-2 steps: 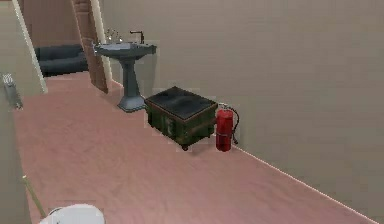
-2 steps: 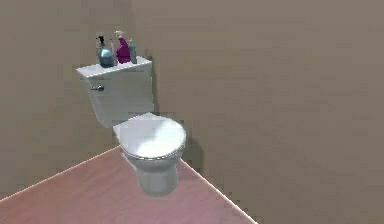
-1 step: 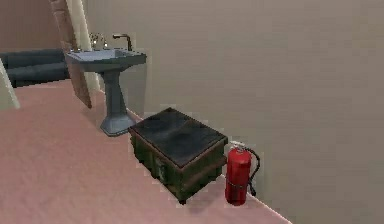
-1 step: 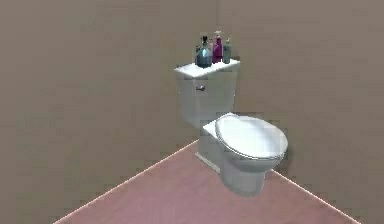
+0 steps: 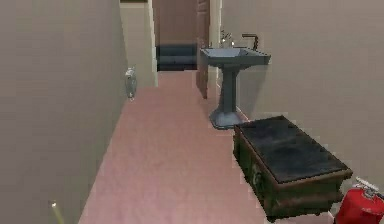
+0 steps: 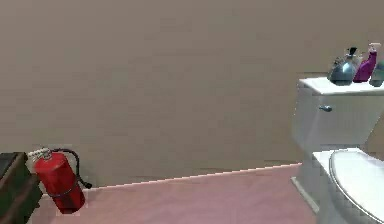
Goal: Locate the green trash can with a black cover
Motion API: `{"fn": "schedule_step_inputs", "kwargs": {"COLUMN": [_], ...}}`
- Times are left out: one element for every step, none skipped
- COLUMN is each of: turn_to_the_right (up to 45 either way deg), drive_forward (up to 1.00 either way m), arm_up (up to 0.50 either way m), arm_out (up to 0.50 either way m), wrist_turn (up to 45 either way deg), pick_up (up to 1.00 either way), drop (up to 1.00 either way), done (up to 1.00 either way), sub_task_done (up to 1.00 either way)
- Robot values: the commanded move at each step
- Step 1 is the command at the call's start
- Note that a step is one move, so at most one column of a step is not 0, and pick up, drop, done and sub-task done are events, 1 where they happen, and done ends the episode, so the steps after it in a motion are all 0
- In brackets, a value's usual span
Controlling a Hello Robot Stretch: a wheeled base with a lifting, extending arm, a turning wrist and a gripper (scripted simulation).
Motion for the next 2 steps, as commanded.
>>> {"fn": "schedule_step_inputs", "kwargs": {"turn_to_the_right": [0.0, 39.0], "drive_forward": [0.55, 0.0], "arm_up": [0.0, 0.0], "arm_out": [0.0, 0.0], "wrist_turn": [0.0, 0.0], "pick_up": [0.0, 0.0], "drop": [0.0, 0.0], "done": [0.0, 0.0], "sub_task_done": [0.0, 0.0]}}
